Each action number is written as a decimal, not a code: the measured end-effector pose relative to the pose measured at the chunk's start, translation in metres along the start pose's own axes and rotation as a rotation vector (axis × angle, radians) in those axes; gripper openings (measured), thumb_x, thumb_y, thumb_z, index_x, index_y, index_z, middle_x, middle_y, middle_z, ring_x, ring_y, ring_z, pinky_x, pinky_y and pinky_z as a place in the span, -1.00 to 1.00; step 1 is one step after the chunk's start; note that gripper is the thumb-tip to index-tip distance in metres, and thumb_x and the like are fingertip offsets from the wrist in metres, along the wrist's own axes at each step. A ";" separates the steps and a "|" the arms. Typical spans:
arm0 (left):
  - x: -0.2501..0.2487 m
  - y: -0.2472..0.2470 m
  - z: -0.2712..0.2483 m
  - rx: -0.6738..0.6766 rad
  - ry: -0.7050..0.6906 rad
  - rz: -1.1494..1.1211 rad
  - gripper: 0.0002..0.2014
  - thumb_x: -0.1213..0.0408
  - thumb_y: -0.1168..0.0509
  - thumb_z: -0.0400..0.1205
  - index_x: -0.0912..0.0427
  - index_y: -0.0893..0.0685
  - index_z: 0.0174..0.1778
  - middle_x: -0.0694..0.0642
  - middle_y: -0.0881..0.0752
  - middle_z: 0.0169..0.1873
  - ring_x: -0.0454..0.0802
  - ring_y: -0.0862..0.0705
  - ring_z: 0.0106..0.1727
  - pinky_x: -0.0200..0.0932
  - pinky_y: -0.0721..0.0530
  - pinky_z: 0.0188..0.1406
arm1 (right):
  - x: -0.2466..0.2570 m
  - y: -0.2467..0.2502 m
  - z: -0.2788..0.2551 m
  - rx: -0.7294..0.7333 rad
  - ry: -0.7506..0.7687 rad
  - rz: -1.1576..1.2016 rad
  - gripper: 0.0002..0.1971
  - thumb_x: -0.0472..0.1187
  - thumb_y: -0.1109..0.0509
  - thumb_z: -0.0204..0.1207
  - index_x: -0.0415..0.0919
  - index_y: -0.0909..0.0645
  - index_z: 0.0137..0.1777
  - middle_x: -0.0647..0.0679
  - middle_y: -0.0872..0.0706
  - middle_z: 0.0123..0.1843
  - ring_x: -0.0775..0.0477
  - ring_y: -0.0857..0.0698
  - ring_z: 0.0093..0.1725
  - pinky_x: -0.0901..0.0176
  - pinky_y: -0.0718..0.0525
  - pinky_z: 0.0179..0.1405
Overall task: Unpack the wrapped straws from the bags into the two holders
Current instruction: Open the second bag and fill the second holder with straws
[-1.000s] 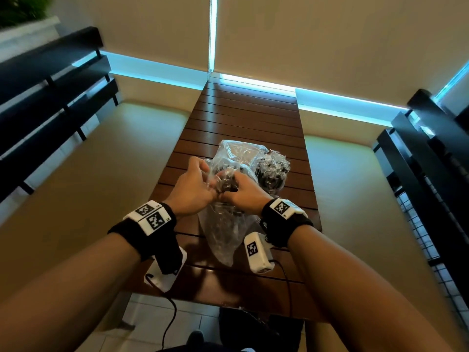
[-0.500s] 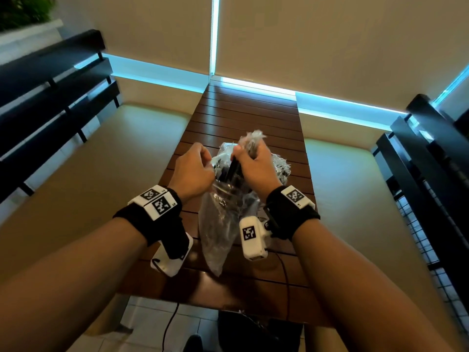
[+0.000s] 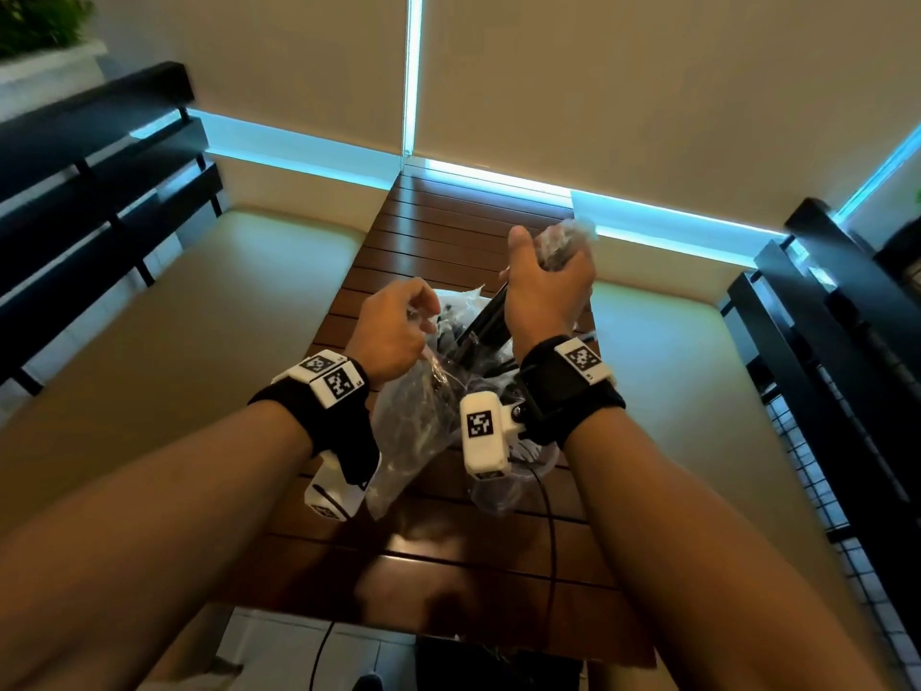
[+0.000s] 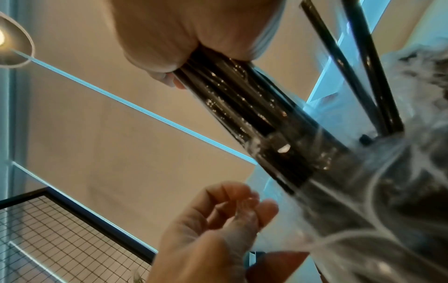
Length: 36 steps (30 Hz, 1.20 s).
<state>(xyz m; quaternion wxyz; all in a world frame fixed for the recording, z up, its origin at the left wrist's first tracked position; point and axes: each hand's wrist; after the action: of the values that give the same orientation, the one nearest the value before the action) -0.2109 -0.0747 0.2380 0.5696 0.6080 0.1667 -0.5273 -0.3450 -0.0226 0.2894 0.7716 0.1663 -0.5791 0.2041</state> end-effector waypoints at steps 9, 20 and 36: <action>0.023 -0.002 0.016 0.072 0.013 0.323 -0.81 0.44 -0.29 0.60 0.14 -0.79 -0.04 0.16 -0.63 0.11 0.08 -0.63 0.12 -0.22 -0.46 0.08 | 0.017 0.002 0.024 -0.095 0.026 0.036 -0.77 -0.04 -0.51 0.40 0.00 -0.48 -0.27 -0.24 -0.76 -0.24 -0.30 -0.79 -0.29 -0.19 -0.81 -0.28; -0.011 -0.009 0.024 0.104 -0.112 0.308 -0.69 0.21 -0.20 0.59 0.08 -0.66 0.24 0.10 -0.52 0.26 0.04 -0.54 0.30 0.11 -0.57 0.35 | 0.078 0.023 0.064 -0.146 0.193 0.227 -0.78 -0.35 -0.44 0.44 -0.10 -0.45 -0.25 -0.08 -0.62 -0.38 -0.13 -0.64 -0.50 -0.10 -0.76 -0.46; -0.083 -0.039 0.040 -0.086 -0.250 0.082 -0.78 0.30 -0.36 0.50 -0.06 -0.48 -0.35 -0.13 -0.59 -0.44 -0.12 -0.56 -0.40 -0.19 -0.47 -0.34 | 0.081 0.027 0.037 0.191 -0.042 0.539 -0.64 -0.27 -0.66 0.39 -0.21 -0.53 0.03 -0.15 -0.64 -0.18 -0.07 -0.67 -0.28 0.07 -0.77 -0.12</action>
<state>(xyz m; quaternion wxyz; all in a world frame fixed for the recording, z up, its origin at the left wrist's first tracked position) -0.2925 -0.0648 0.2955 0.6326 0.5188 0.0922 -0.5676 -0.3696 -0.0074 0.3778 0.6582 0.0823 -0.5963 0.4521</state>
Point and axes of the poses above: each hand's wrist, its own z-axis towards the middle knuckle, its own y-axis out of the back of the hand, x = y × z
